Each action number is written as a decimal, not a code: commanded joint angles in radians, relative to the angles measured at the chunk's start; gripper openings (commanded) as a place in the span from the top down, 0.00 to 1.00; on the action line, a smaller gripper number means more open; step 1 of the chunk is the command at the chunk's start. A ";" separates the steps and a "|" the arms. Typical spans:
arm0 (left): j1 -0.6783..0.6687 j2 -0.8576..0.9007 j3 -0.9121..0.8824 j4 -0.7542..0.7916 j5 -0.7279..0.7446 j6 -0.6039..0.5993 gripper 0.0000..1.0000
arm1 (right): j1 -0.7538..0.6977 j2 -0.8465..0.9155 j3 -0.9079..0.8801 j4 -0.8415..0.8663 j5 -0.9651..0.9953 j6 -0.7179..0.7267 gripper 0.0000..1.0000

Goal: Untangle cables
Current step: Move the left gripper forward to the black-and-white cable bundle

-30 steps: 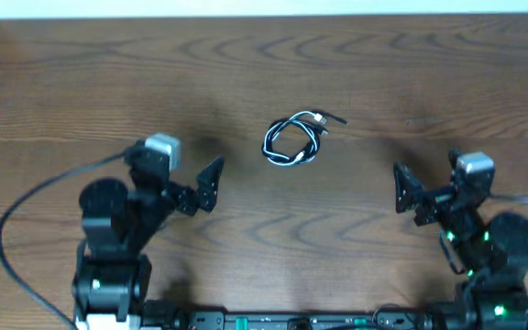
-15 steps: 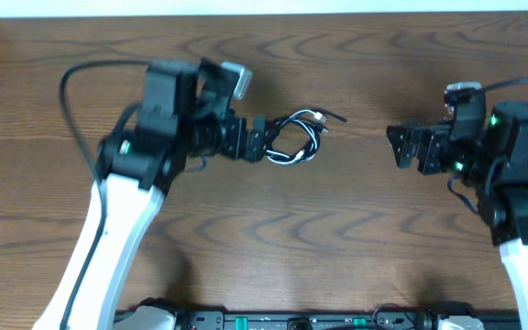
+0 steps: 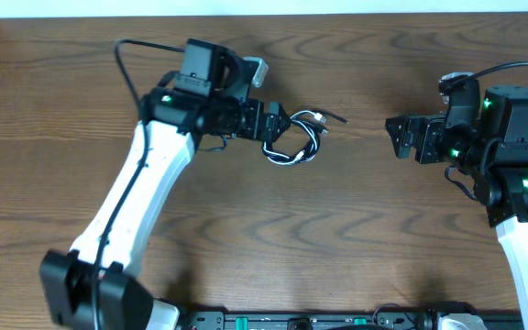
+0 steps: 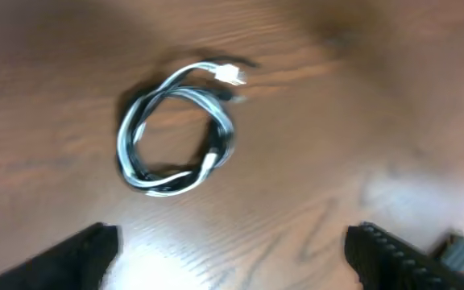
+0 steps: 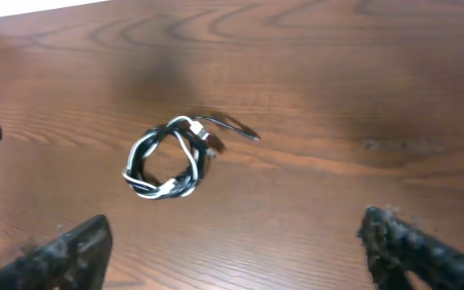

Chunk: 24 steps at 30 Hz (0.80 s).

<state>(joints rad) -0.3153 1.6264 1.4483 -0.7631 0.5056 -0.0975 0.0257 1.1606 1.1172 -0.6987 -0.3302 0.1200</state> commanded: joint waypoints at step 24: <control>-0.146 0.426 0.013 0.070 -0.396 -0.777 0.54 | 0.008 0.004 0.017 -0.073 0.069 -0.012 0.28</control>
<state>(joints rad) -0.4595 2.0354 1.4483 -0.6956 0.1024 -0.8413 0.0257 1.1629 1.1175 -0.7666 -0.2691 0.1177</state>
